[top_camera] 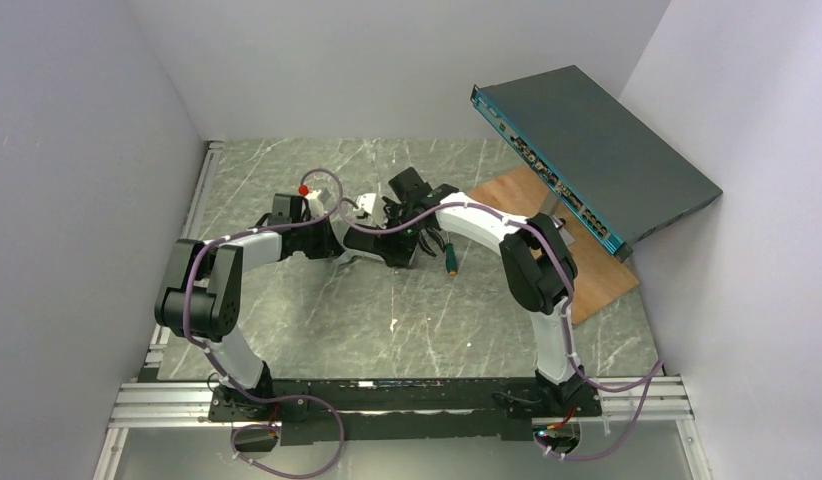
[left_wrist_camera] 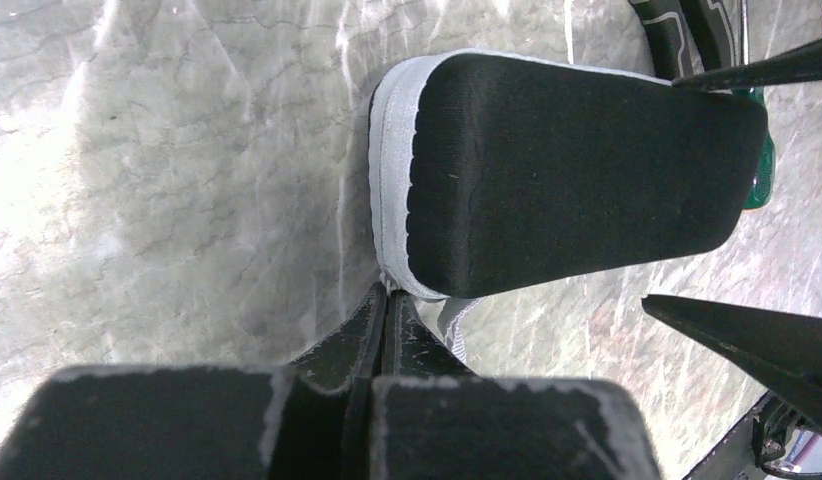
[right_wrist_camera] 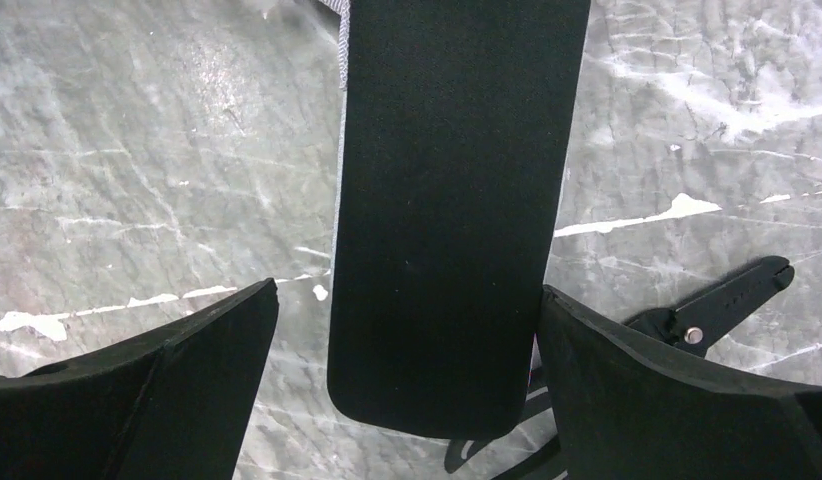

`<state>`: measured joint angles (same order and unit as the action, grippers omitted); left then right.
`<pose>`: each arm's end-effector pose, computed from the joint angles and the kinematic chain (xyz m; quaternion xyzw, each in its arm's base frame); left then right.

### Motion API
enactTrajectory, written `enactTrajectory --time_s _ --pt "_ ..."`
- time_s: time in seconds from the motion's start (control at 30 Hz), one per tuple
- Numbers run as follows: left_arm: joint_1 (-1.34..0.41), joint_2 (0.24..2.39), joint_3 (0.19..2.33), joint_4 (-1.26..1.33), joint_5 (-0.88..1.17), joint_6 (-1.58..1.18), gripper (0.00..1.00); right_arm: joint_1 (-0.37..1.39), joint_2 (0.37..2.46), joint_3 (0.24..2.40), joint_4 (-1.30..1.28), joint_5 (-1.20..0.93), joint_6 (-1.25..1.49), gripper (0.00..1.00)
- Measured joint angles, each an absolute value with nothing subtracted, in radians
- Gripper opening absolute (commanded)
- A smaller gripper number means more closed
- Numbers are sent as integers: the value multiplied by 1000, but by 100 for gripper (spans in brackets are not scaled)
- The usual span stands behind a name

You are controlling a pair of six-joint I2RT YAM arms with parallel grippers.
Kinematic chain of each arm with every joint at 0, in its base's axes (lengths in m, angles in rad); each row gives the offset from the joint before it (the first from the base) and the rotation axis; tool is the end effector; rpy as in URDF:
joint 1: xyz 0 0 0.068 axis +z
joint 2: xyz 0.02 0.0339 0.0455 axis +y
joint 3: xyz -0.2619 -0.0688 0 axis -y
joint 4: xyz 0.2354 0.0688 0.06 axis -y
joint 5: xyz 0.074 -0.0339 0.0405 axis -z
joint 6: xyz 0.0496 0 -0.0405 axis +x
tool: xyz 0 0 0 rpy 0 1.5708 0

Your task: Open the umbrella

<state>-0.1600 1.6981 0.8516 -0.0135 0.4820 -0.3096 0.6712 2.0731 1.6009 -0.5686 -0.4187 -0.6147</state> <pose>0.3232 -0.0755 0.1473 0.0148 0.9141 -0.2962 0.2766 0.3346 0.2915 0.1865 -0.6096 0.7229 0.2077 0.2504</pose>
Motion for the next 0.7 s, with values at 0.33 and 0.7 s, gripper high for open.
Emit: enactTrajectory --time_s 0.33,0.7 --pt "-154 1698 839 -3 482 -310 0 703 2052 1510 -461 -281 -573 95" --pt "-153 1674 859 -92 484 -219 0 674 2057 1471 -418 -309 -717 30"
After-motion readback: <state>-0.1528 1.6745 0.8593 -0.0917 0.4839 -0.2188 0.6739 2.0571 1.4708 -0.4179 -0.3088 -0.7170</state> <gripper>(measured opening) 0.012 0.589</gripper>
